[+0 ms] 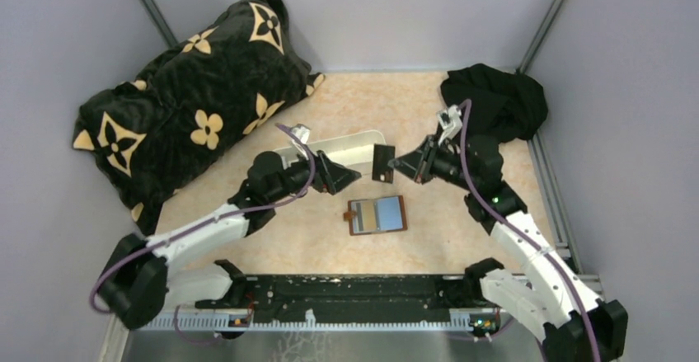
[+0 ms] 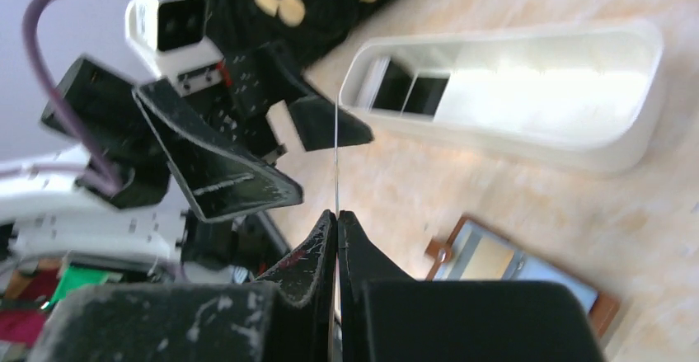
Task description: Take the credit cards out of the card holder
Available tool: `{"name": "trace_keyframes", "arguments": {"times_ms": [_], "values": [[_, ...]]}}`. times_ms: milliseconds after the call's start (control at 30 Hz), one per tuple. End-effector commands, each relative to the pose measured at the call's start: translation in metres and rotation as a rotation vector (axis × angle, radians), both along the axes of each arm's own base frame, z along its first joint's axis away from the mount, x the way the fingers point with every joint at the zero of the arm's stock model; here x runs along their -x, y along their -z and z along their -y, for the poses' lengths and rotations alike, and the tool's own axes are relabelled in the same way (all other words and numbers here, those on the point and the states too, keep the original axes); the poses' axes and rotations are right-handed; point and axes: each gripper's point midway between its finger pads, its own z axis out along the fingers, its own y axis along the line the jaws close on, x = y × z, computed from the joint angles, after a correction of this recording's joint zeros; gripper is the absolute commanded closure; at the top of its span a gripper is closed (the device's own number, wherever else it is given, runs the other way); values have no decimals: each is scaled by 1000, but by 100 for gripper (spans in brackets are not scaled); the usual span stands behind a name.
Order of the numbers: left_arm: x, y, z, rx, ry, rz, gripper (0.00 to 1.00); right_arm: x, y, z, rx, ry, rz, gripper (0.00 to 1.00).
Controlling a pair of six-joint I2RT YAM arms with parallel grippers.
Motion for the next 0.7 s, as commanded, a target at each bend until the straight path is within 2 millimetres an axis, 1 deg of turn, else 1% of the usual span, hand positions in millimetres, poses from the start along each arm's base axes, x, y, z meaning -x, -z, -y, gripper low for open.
{"name": "trace_keyframes", "arguments": {"times_ms": [0,33,67,100,167,200,233,267,300,333,433,500,600,633,667], "values": [[-53,33,-86,-391,-422,-23,0,-54,-26,-1,185,150,-17,100],[-55,30,-94,-414,-450,-35,0,-64,-25,-9,233,152,-27,100],[-57,22,-99,-428,-477,-40,0,-74,-25,-19,281,147,-29,100],[-58,20,-103,-448,-493,-44,0,-81,-25,-32,310,138,-36,100],[-59,18,-118,-487,-557,-66,0,-96,-17,-62,377,105,-65,100],[-60,19,-128,-510,-604,-73,0,-100,-6,-82,431,85,-77,100],[-61,18,-137,-517,-643,-75,0,-107,-1,-96,474,82,-81,100],[-62,17,-147,-519,-688,-84,0,-114,-7,-112,495,78,-65,100],[-62,15,-155,-513,-720,-90,1,-118,-4,-126,515,67,-64,100],[-60,15,-163,-509,-750,-103,1,-122,4,-140,541,57,-76,100],[-57,8,-180,-500,-820,-108,1,-130,12,-175,604,49,-76,100],[-55,1,-188,-513,-839,-112,1,-131,15,-196,652,44,-65,100],[-51,-3,-197,-548,-858,-121,1,-128,25,-223,711,33,-57,100],[-50,-4,-200,-552,-865,-119,1,-127,30,-230,729,32,-55,100],[-48,-6,-203,-554,-873,-115,1,-125,40,-239,751,26,-57,100]]}}
